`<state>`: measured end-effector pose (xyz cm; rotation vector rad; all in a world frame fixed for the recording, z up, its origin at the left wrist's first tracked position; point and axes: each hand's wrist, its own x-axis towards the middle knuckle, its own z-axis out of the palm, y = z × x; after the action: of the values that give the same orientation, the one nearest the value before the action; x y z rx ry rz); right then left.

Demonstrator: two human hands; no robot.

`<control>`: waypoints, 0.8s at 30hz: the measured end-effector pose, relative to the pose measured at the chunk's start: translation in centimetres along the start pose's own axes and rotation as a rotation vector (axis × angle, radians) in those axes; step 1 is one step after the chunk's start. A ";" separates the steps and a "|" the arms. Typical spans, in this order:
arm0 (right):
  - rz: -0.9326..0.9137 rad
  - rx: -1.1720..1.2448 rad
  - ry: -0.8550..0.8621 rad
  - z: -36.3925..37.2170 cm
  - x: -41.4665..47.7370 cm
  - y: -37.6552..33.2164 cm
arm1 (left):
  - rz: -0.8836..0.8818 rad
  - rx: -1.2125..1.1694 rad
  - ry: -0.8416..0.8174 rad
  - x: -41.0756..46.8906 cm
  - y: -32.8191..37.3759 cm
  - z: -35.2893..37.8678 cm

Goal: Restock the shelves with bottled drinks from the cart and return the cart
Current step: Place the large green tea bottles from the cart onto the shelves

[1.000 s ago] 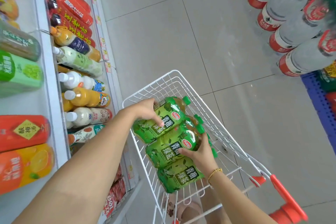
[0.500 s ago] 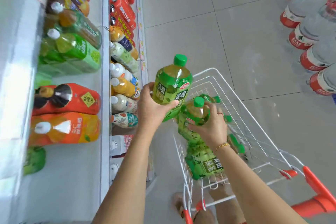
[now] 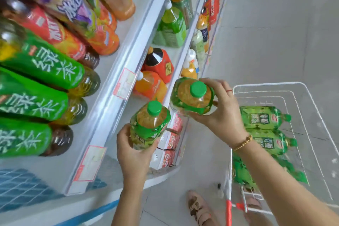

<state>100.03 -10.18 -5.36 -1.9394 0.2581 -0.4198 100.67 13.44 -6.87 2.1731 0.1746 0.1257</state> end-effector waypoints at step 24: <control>-0.304 0.145 -0.501 22.7 3.8 3.0 | -0.245 -0.595 0.620 3.2 -14.1 1.3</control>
<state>112.74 6.37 -15.58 -1.8756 -0.3845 -0.1308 102.92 20.88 -19.09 1.4520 0.6622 0.6271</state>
